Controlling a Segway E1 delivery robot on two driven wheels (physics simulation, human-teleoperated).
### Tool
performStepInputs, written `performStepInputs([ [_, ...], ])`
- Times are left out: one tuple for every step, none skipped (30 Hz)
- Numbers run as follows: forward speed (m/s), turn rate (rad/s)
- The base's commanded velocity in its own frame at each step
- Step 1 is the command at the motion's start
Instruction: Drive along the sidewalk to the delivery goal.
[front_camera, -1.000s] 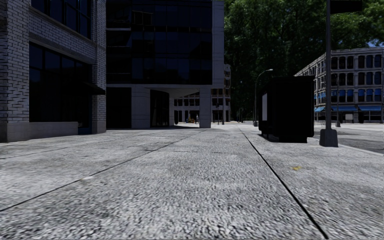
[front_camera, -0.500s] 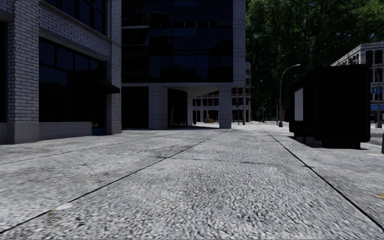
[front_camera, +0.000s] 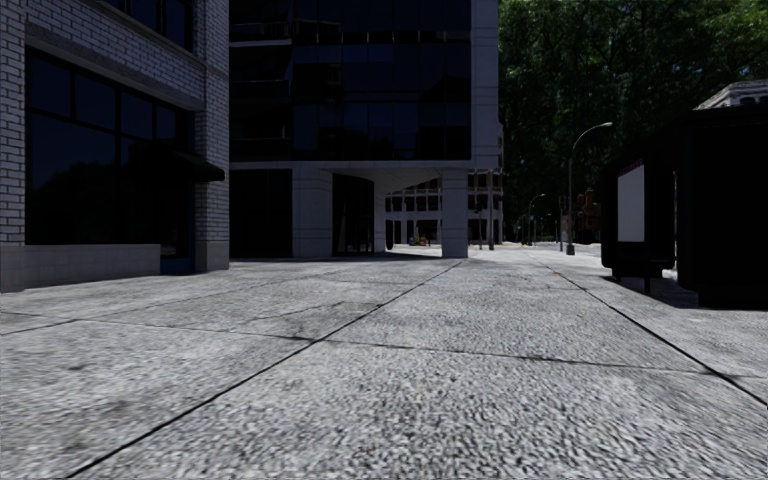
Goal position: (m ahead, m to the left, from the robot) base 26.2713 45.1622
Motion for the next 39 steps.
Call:
performStepInputs([
  [2.00,0.00],
  [2.00,0.00],
  [2.00,0.00],
  [2.00,0.00],
  [2.00,0.00],
  [2.00,0.00],
  [2.00,0.00],
  [2.00,0.00],
  [2.00,0.00],
  [2.00,0.00],
  [2.00,0.00],
  [2.00,0.00],
  [2.00,0.00],
  [2.00,0.00],
  [2.00,0.00],
  [2.00,0.00],
  [2.00,0.00],
  [2.00,0.00],
  [2.00,0.00],
  [2.00,0.00],
  [2.00,0.00],
  [2.00,0.00],
  [2.00,0.00],
  [2.00,0.00],
  [2.00,0.00],
  [2.00,0.00],
  [2.00,0.00],
  [2.00,0.00],
  [2.00,0.00],
  [2.00,0.00],
  [2.00,0.00],
  [2.00,0.00],
  [2.00,0.00],
  [2.00,0.00],
  [2.00,0.00],
  [2.00,0.00],
  [2.00,0.00],
  [2.00,0.00],
  [2.00,0.00],
])
